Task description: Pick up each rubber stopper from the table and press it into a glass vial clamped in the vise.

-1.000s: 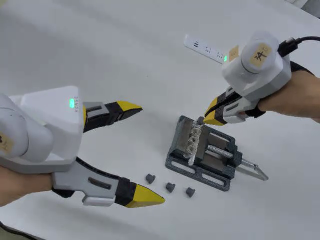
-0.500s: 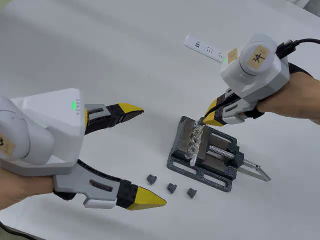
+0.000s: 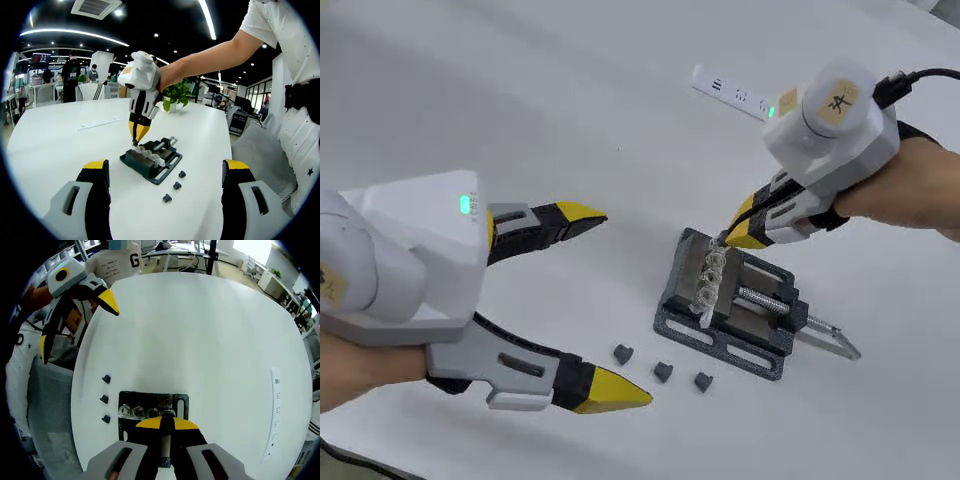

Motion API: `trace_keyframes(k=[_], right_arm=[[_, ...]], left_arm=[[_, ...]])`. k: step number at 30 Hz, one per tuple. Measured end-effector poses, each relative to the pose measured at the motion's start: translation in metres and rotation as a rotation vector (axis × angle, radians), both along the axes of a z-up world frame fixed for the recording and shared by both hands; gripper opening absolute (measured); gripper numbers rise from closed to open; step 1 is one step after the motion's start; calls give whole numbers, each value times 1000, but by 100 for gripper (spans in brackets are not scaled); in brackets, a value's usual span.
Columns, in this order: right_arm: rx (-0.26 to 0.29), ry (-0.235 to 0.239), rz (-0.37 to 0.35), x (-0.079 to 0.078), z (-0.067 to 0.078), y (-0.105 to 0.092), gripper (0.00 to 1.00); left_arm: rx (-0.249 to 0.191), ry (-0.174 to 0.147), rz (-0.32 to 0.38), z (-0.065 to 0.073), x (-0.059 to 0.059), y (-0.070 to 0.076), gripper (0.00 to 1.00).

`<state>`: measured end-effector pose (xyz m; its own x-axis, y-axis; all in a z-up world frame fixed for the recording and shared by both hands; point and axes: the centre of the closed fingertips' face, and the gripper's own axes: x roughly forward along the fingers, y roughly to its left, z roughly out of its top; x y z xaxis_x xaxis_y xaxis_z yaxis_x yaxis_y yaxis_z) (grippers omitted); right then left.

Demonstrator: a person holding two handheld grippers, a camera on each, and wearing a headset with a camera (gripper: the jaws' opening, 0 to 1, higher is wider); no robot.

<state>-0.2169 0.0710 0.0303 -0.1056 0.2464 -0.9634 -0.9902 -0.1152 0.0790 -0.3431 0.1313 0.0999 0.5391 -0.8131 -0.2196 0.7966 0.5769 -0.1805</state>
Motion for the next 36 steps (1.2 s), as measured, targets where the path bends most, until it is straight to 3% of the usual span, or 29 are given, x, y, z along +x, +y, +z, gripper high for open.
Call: trace_keyframes(k=[9,24,36], right_arm=[[-18,8,11,-2,-1,0,1],[-71,-27,46,-3,-1,1,0],[-112,-13,36,0,-4,1,0]], left_arm=[[-8,-4,0,2,1,-2,93],[-18,-9,-1,4,4,-4,92],[-21,-11,-4,5,4,-6,92]])
